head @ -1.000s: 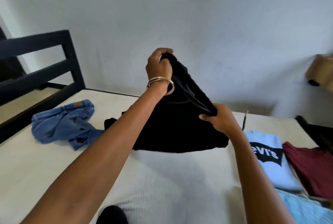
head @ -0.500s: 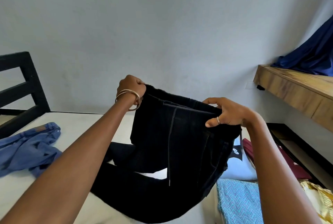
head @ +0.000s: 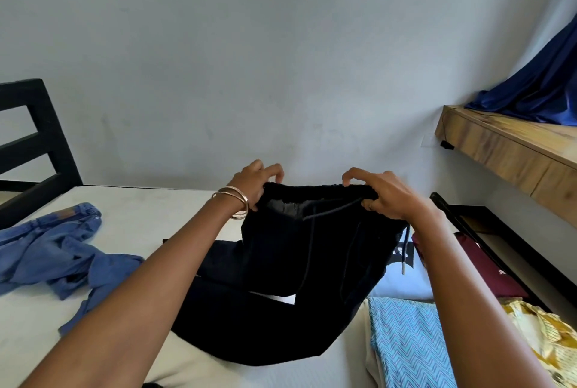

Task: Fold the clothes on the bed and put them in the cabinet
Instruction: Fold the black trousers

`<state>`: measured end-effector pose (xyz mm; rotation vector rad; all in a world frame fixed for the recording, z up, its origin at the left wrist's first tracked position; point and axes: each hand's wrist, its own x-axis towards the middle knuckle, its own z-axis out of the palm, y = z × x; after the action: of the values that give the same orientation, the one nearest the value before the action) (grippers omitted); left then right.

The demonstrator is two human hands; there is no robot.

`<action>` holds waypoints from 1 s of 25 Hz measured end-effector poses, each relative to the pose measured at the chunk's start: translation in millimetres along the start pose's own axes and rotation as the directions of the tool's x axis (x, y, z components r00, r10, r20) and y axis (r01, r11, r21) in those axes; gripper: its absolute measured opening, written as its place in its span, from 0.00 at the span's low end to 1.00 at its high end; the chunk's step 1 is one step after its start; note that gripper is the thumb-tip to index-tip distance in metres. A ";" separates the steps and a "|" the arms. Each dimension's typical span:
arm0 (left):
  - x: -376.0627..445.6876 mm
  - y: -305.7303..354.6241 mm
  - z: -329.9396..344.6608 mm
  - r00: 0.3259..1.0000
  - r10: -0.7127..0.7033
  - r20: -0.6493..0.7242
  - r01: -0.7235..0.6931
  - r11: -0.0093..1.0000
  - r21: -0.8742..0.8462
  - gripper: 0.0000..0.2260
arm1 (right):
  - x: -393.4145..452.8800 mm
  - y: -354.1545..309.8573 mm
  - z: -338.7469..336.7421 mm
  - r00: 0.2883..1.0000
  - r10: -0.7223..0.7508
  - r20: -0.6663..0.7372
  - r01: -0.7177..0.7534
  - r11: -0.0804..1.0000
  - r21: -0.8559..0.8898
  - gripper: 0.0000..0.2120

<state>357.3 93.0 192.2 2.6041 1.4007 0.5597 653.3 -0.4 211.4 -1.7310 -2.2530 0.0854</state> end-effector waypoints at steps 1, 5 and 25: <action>0.6 1.4 3.0 0.992 0.128 0.008 -0.128 0.990 0.051 0.26 | -4.4 6.8 3.0 1.000 0.006 -0.020 -0.007 0.998 -0.058 0.28; 6.3 10.8 11.8 0.928 0.277 0.250 -0.326 0.927 0.185 0.27 | -19.1 30.3 23.4 0.987 -0.003 -0.163 -0.032 0.977 -0.212 0.33; 58.8 45.4 33.1 0.979 0.001 -0.203 0.044 0.974 0.220 0.14 | -39.5 1.6 83.0 0.961 0.262 0.093 -0.273 0.951 0.142 0.15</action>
<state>434.6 118.1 189.9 2.7668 1.6396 0.7202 641.6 -26.6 124.1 -1.9645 -1.9854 0.3761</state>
